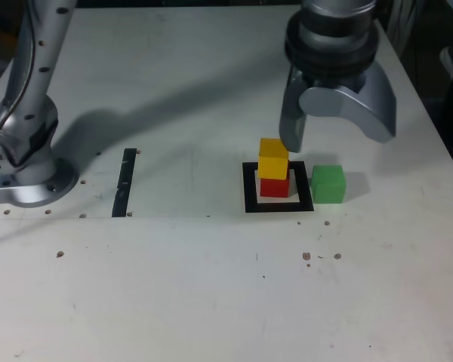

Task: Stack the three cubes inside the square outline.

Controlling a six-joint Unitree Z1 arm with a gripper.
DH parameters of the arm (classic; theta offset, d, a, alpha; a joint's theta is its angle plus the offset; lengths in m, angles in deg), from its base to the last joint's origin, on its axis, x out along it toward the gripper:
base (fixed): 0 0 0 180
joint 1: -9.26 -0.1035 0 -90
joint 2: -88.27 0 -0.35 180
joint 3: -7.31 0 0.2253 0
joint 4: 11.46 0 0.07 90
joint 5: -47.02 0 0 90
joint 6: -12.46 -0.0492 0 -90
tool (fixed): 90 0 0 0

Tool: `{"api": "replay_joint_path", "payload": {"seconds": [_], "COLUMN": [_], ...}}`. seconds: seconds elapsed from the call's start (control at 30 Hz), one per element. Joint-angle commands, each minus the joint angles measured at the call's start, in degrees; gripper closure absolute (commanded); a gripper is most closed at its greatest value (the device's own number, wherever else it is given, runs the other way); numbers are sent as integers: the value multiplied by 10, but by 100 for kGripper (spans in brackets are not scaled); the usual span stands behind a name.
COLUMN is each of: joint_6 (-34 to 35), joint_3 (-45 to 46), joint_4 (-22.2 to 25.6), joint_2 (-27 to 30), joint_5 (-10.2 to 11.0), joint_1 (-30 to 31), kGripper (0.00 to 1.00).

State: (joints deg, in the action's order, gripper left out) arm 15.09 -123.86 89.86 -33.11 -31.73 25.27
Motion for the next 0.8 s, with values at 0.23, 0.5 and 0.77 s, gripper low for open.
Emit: {"api": "replay_joint_path", "payload": {"seconds": [0.23,0.5,0.77], "joint_6": [-21,-32,-53], "joint_3": [-24,-31,-20], "joint_4": [-6,-10,-15], "joint_2": [-41,-67,-80], "joint_5": [8,2,1], "joint_1": [0,-2,-15], "kGripper": [1,1,1]}}
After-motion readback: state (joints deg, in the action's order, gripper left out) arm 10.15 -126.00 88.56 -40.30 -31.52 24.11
